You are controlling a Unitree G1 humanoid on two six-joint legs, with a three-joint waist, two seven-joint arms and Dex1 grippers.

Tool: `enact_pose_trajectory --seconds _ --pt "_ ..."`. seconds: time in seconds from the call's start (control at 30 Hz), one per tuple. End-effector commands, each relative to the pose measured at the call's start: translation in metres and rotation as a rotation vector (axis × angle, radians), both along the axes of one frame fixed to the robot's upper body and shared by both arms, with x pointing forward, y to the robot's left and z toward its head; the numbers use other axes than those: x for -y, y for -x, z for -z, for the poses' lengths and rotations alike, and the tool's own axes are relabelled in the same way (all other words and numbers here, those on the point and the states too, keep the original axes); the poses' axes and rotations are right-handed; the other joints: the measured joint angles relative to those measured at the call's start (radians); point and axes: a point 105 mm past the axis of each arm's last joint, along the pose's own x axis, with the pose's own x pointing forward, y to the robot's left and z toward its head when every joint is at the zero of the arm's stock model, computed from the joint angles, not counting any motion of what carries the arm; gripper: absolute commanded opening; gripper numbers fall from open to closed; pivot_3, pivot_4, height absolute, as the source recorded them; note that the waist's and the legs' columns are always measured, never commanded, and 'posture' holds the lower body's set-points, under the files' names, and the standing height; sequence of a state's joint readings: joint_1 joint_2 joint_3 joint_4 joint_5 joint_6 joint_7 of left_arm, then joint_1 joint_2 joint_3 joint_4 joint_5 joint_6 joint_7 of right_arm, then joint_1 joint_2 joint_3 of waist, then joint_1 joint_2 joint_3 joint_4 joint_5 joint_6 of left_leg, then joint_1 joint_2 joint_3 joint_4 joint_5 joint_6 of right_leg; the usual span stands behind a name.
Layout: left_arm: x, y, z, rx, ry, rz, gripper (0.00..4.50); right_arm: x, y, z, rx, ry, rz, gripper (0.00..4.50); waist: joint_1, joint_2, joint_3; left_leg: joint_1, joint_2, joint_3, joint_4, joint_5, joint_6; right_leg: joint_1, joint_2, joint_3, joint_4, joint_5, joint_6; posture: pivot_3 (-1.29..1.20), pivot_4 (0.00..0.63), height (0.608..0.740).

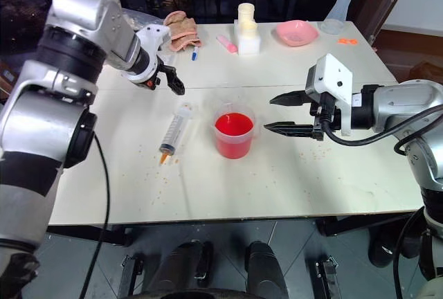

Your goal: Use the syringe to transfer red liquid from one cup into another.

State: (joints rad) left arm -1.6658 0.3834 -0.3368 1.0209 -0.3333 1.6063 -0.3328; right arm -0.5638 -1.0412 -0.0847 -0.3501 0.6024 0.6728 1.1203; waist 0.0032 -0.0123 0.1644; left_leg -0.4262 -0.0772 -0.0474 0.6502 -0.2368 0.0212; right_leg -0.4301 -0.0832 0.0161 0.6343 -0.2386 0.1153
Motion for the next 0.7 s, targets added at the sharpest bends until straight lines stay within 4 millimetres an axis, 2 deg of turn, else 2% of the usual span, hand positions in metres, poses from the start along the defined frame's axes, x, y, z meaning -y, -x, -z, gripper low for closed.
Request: enact_pose_trajectory --seconds 0.03,0.27,0.5,0.7 --pt "-0.003 0.005 -0.006 -0.039 0.002 -0.074 4.47 -0.001 0.003 -0.008 0.041 0.000 -0.008 2.73 0.002 0.000 0.000 0.000 0.000 0.000 0.000 0.000 0.000 0.000 0.000 0.000 0.000 0.000 0.000 0.00 0.150 0.740" --pt "0.011 0.012 0.019 -0.145 0.002 -0.106 4.47 -0.004 0.003 -0.010 0.048 0.002 -0.012 2.73 0.011 -0.002 0.001 -0.001 -0.001 0.000 0.001 0.000 0.000 0.000 -0.003 0.000 0.000 0.000 0.000 0.00 0.150 0.740" --pt "0.013 0.003 0.045 -0.119 0.005 -0.149 4.47 -0.005 0.002 -0.011 0.056 0.003 -0.007 2.73 0.010 -0.002 0.001 -0.001 -0.001 0.000 0.001 0.000 -0.001 0.000 -0.004 0.001 0.000 0.000 0.001 0.00 0.150 0.740" --pt "0.017 -0.007 0.059 -0.069 0.030 -0.188 4.47 -0.003 0.004 -0.011 0.055 0.006 0.006 2.73 0.011 -0.002 0.001 -0.001 -0.001 0.000 0.001 0.000 -0.002 -0.001 -0.004 0.001 0.000 0.001 0.001 0.00 0.150 0.740"
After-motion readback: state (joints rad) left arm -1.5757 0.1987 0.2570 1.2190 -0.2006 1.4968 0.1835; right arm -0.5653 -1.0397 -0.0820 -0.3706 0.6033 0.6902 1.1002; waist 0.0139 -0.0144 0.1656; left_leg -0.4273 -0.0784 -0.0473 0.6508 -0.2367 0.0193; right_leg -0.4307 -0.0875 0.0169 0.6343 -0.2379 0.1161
